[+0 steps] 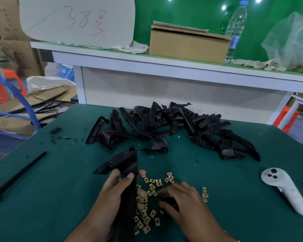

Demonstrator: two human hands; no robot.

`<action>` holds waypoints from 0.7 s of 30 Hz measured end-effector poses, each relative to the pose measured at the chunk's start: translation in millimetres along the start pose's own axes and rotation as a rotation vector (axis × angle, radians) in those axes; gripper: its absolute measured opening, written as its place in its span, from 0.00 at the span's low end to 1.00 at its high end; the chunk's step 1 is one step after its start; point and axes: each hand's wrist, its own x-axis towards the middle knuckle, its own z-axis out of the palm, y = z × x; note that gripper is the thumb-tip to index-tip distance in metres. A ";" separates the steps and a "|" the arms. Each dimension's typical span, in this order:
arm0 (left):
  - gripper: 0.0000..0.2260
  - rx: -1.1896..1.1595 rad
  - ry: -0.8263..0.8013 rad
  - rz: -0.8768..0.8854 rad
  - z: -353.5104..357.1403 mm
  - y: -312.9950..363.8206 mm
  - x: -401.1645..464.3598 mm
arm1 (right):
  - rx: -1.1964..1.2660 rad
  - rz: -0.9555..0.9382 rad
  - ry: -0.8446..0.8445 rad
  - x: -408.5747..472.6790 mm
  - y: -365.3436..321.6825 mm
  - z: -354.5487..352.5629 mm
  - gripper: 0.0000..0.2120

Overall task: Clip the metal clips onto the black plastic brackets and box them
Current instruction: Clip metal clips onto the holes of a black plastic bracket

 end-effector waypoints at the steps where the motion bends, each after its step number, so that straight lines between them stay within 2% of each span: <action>1: 0.11 0.001 -0.006 -0.008 -0.1 1.1 -0.5 | 0.009 -0.001 -0.001 -0.4 -0.3 -0.8 0.14; 3: 0.17 0.085 -0.048 -0.027 0.8 3.2 -2.8 | 0.034 0.005 0.000 -1.6 -1.0 -3.7 0.12; 6: 0.20 0.225 -0.042 -0.032 2.0 4.2 -6.9 | 0.042 0.007 -0.019 -5.9 -1.0 -5.5 0.11; 11: 0.17 0.407 -0.007 -0.008 7.8 -0.5 -10.0 | -0.003 0.009 -0.031 -11.6 -2.5 -5.7 0.18; 14: 0.15 0.472 -0.010 0.067 9.9 -5.8 -9.7 | -0.015 -0.008 -0.007 -11.9 -2.3 -3.2 0.14; 17: 0.11 0.463 -0.010 0.137 9.5 -11.4 -8.7 | -0.003 -0.002 -0.004 -11.9 -3.3 -2.5 0.04; 19: 0.13 0.402 -0.028 0.113 9.8 -12.0 -10.1 | 0.092 0.054 0.027 -11.2 -4.9 -4.2 0.05; 21: 0.14 0.323 -0.043 0.023 4.7 -16.1 -10.8 | 0.319 0.152 0.111 -8.6 -5.5 -7.3 0.05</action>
